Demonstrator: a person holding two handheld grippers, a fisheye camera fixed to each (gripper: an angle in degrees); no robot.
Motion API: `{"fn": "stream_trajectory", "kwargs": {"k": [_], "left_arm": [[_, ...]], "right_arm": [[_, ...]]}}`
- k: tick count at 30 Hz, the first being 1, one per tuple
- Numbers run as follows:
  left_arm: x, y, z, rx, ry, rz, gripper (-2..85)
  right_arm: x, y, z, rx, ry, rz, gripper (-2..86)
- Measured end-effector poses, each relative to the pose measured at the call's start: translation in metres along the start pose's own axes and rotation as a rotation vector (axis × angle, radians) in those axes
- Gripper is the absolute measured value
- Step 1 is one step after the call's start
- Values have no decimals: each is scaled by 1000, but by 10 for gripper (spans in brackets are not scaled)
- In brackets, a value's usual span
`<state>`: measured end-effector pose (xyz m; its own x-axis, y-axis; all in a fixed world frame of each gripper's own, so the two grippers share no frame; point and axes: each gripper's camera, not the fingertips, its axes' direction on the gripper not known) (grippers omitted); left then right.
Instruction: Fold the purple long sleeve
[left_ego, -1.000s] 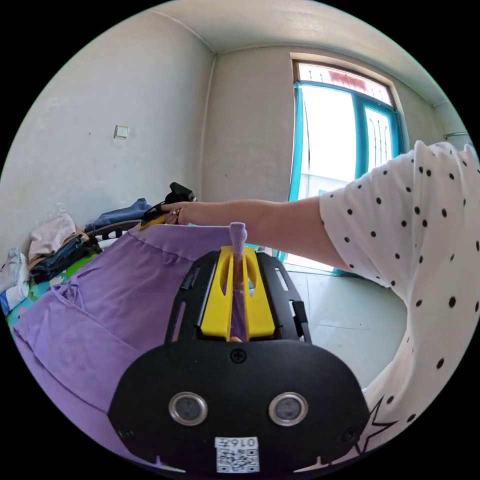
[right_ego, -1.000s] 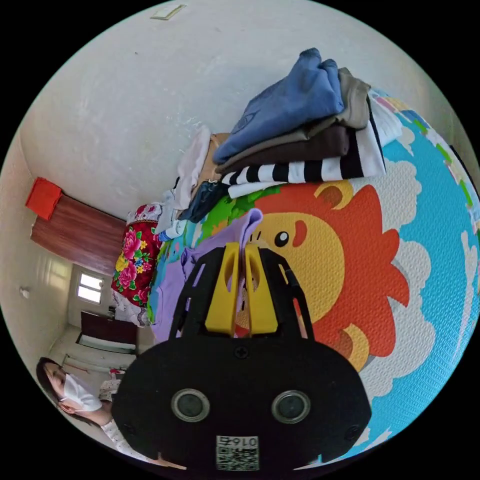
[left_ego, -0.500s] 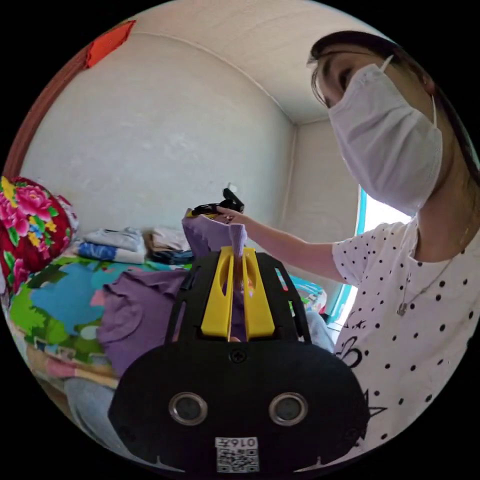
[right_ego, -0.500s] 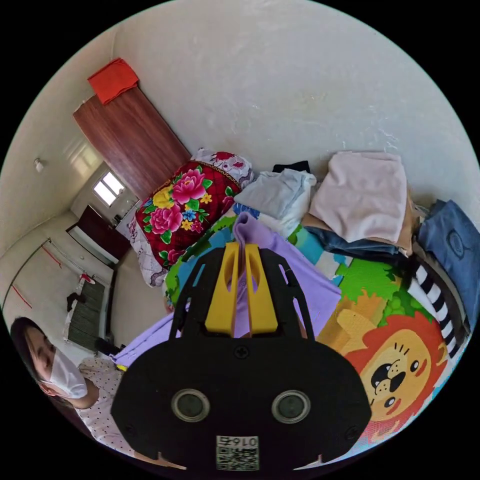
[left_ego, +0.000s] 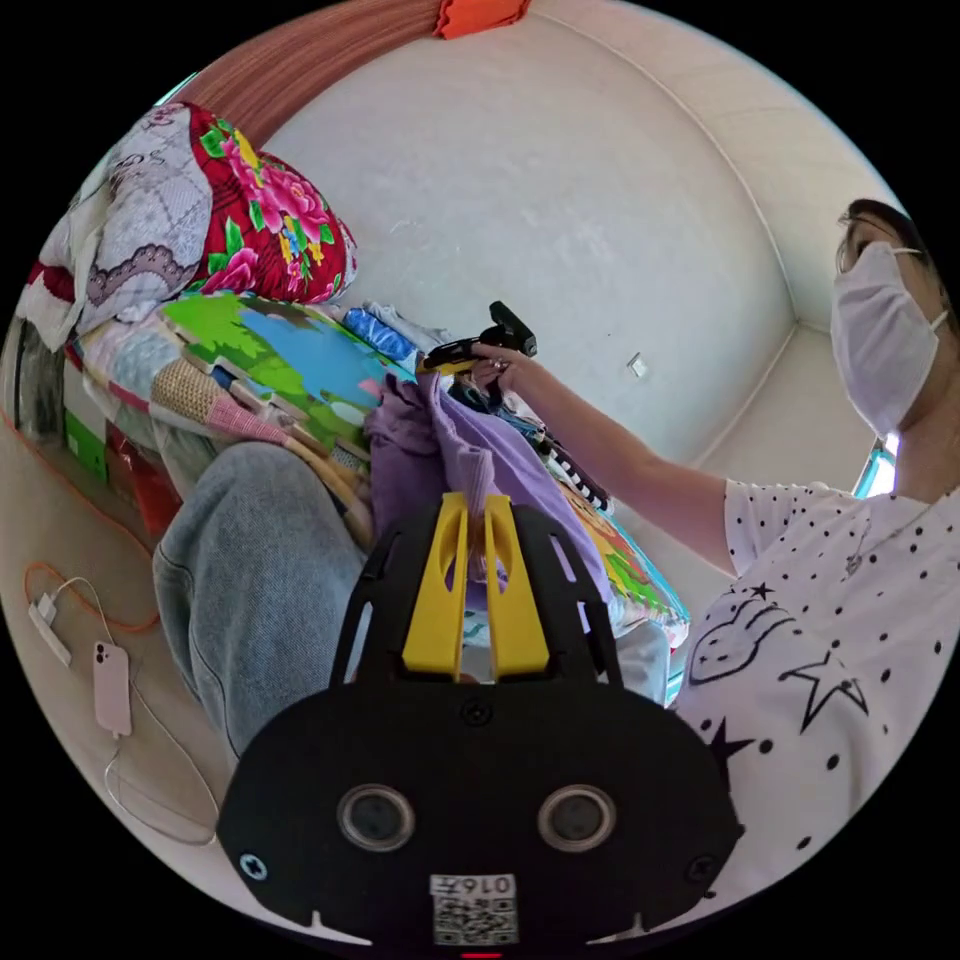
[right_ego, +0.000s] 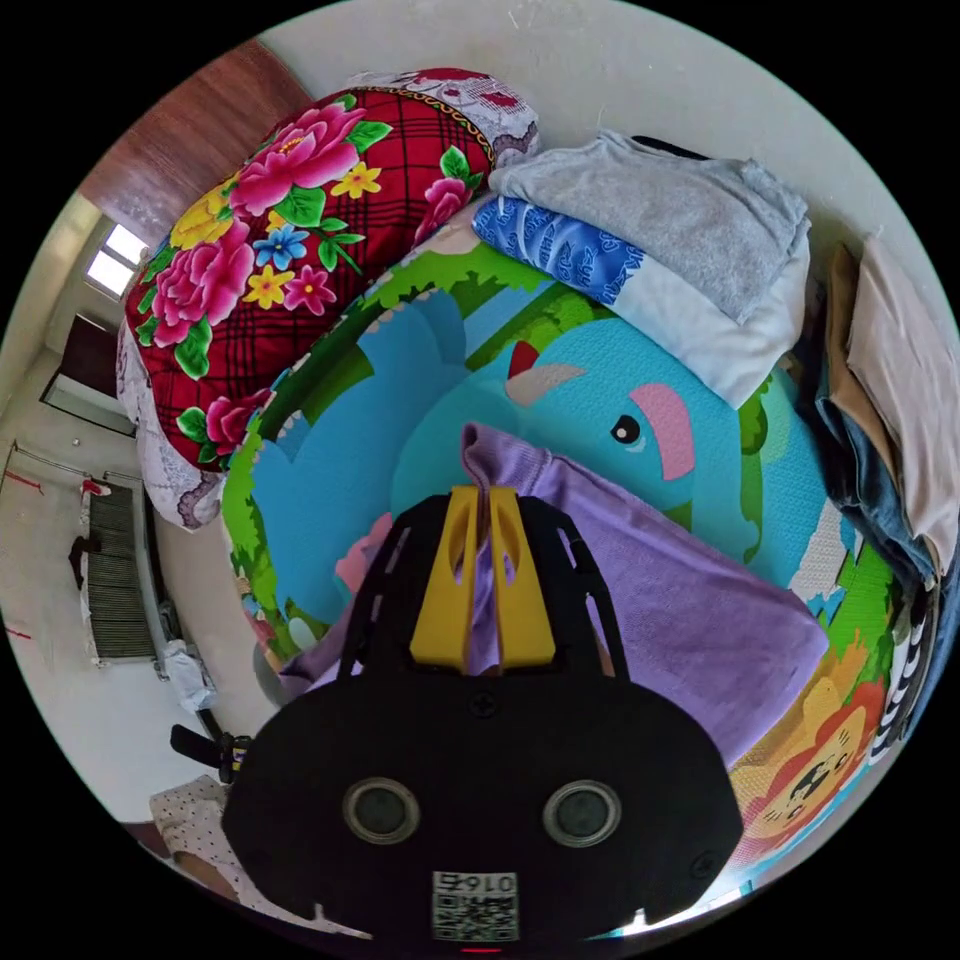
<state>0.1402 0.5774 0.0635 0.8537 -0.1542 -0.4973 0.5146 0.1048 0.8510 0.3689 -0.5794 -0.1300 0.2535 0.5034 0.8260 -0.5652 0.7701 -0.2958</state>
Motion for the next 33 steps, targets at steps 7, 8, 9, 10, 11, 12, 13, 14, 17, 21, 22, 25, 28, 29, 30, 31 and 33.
{"fn": "stream_trajectory", "kwargs": {"k": [7,8,9,10,11,12,13,14,17,21,22,25,28,29,30,31,33], "left_arm": [[-55,21,-7,26,-19,-105,-2],[-69,26,-4,1,-45,-162,4],[-76,29,-2,-16,-61,-200,8],[-90,32,-1,-51,-86,-270,19],[-99,32,-2,-102,-121,-317,27],[-102,31,-4,-124,-143,-326,29],[-101,26,-9,-144,-175,-291,35],[-96,21,-16,-143,-232,-241,41],[-74,0,-28,-100,-425,-94,46],[-43,-31,-3,-87,-411,117,50],[-36,-42,14,-110,-350,174,51],[-27,-70,66,-218,-241,243,58],[-23,-90,111,-296,-278,272,70],[-24,-95,127,-336,-318,265,75],[-24,-96,135,-355,-334,266,76],[-22,-97,148,-395,-347,277,76],[-19,-96,162,-430,-362,284,68]], "right_arm": [[-45,24,57,-37,61,-24,43],[-47,31,73,-51,68,-16,59],[-47,37,76,-37,67,-10,62],[-50,51,72,20,62,-34,69],[-56,68,60,77,79,-90,80],[-60,79,51,117,96,-116,85],[-65,104,28,205,140,-161,96],[-69,134,3,285,182,-199,103],[-69,228,-60,462,183,-289,109],[-53,368,-114,670,76,-342,107],[-46,416,-124,743,39,-341,105],[-30,519,-135,829,17,-281,102],[-18,604,-133,852,59,-210,100],[-15,633,-130,846,87,-183,101],[-13,646,-129,838,100,-165,101],[-8,671,-125,822,122,-128,102],[1,706,-120,800,132,-66,103]]}}
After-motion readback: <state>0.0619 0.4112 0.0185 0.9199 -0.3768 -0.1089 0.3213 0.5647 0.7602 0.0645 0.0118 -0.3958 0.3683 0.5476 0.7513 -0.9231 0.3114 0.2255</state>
